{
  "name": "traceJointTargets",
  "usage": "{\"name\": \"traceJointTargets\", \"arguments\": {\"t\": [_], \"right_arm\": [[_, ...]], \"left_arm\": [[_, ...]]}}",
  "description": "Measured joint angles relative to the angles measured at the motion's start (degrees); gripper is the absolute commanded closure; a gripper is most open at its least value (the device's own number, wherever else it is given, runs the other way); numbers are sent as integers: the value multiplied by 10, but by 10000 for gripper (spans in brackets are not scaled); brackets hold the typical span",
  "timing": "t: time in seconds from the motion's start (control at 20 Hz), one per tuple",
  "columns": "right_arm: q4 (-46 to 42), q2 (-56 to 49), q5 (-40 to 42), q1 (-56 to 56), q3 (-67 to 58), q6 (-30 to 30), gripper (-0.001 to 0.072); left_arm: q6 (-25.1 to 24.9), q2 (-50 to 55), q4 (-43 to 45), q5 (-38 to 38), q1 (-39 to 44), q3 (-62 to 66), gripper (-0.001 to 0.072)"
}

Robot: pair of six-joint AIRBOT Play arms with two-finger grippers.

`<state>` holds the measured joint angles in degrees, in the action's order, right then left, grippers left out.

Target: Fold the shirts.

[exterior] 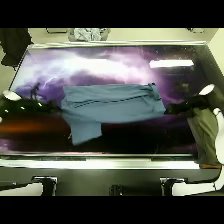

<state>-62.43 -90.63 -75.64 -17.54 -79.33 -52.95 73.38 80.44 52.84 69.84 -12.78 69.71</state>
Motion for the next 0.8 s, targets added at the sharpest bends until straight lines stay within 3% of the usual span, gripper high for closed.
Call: {"name": "traceJointTargets", "arguments": {"t": [0.2, 0.4, 0.55, 0.8], "right_arm": [[-19, 153, 11, 2, -165, 29, 672], [-89, 332, 61, 1, -286, 18, 673], [-142, 432, 65, 1, -319, 1, 672], [-184, 489, 27, 2, -337, -6, 673]], "left_arm": [[16, -120, 11, 10, -3, 204, 675], [55, -233, 49, 2, -4, 401, 676], [83, -298, 82, -2, -4, 460, 676], [117, -343, 111, 6, -4, 489, 676]]}}
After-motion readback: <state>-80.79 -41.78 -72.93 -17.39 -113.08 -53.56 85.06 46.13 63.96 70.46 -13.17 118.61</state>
